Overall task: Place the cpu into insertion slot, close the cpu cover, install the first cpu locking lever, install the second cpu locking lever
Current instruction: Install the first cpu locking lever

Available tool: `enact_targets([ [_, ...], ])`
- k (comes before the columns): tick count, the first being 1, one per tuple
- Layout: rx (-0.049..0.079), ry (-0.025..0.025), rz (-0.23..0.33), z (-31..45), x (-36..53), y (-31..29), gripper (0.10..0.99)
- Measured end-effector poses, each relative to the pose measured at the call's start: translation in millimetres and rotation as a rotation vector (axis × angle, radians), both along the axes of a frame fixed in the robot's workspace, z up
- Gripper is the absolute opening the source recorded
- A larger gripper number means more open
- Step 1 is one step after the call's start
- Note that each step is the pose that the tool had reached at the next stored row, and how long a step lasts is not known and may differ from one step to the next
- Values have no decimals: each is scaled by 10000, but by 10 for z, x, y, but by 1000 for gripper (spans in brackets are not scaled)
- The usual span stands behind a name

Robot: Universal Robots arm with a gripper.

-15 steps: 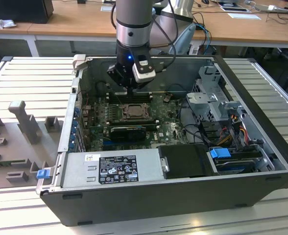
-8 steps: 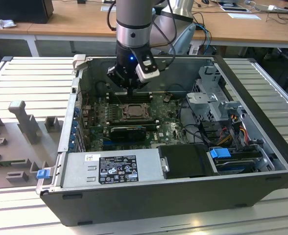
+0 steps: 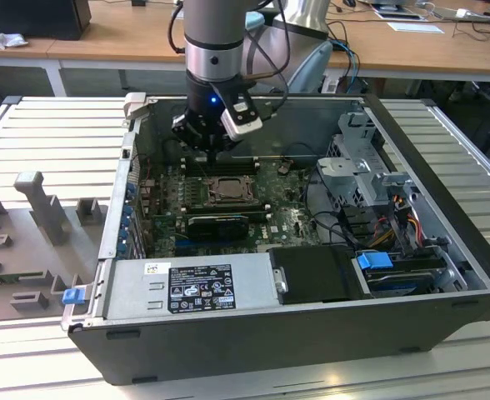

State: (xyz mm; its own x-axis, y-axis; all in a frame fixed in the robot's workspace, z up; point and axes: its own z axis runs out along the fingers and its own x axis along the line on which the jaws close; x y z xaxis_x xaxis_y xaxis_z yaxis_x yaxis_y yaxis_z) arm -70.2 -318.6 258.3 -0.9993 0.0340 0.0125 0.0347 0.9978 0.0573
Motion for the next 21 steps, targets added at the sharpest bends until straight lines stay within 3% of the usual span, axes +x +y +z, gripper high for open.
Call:
enact_targets([
  [5,16,-18,6,-5,-205,0,106],
  [10,42,-27,12,-8,-317,17,106],
  [13,57,-27,16,-12,-398,64,106],
  [17,61,-27,20,-18,-429,136,106],
  [21,61,-27,22,-25,-436,254,106],
])
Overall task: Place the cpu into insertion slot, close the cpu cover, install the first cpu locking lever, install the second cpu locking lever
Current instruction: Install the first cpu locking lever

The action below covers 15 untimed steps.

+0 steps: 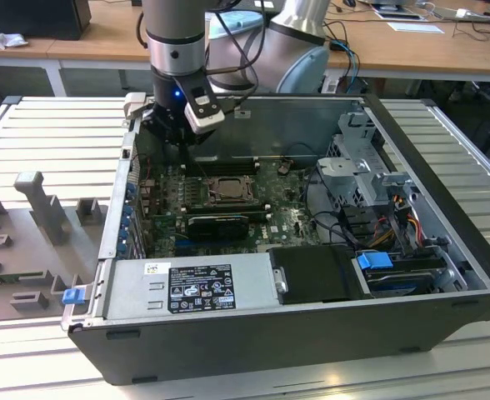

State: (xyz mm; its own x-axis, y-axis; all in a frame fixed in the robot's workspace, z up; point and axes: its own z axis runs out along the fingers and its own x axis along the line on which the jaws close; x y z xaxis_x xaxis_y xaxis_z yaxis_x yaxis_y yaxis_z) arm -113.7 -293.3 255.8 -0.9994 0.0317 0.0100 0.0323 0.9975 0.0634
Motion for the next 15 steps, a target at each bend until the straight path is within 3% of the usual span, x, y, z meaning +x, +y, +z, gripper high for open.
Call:
enact_targets([
  [3,0,0,9,-3,26,36,106],
  [7,0,0,7,-6,164,39,106],
  [15,0,0,8,-9,217,38,106],
])
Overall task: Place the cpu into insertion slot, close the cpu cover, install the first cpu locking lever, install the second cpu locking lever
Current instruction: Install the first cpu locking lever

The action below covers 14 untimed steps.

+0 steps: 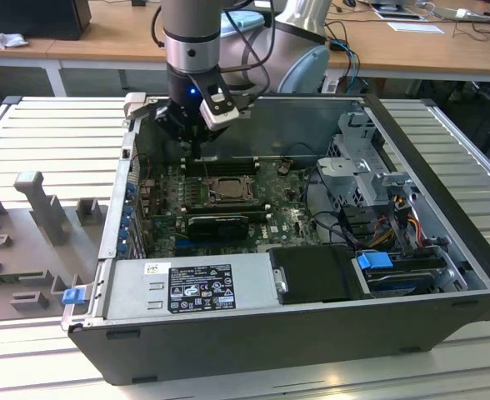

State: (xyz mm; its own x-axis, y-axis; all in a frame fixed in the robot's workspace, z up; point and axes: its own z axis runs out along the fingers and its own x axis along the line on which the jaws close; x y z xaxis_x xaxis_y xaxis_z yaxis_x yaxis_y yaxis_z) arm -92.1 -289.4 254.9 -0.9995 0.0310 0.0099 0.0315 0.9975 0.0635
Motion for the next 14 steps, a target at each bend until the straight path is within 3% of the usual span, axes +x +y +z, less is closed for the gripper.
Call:
enact_targets([
  [14,-1,1,0,-6,110,0,106],
])
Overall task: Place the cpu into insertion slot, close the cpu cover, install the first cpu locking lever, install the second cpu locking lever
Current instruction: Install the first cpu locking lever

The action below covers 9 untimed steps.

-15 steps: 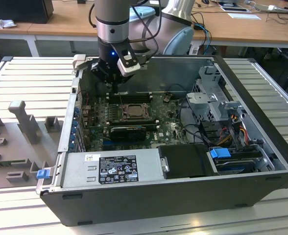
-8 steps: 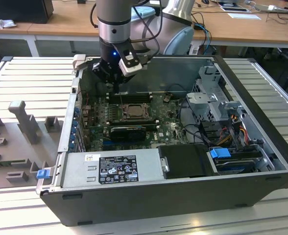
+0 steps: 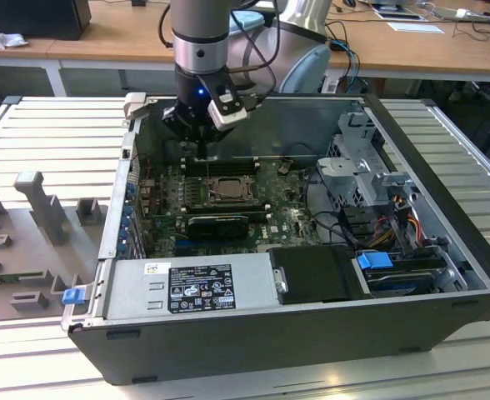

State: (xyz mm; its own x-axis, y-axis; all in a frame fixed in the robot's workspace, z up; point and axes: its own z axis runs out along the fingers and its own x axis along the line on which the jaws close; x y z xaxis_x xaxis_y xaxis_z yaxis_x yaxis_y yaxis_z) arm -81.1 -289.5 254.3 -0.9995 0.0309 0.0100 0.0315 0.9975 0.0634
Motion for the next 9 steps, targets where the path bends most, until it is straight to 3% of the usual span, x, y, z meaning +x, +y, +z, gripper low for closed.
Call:
enact_targets([
  [9,1,-1,-1,-14,84,0,106],
])
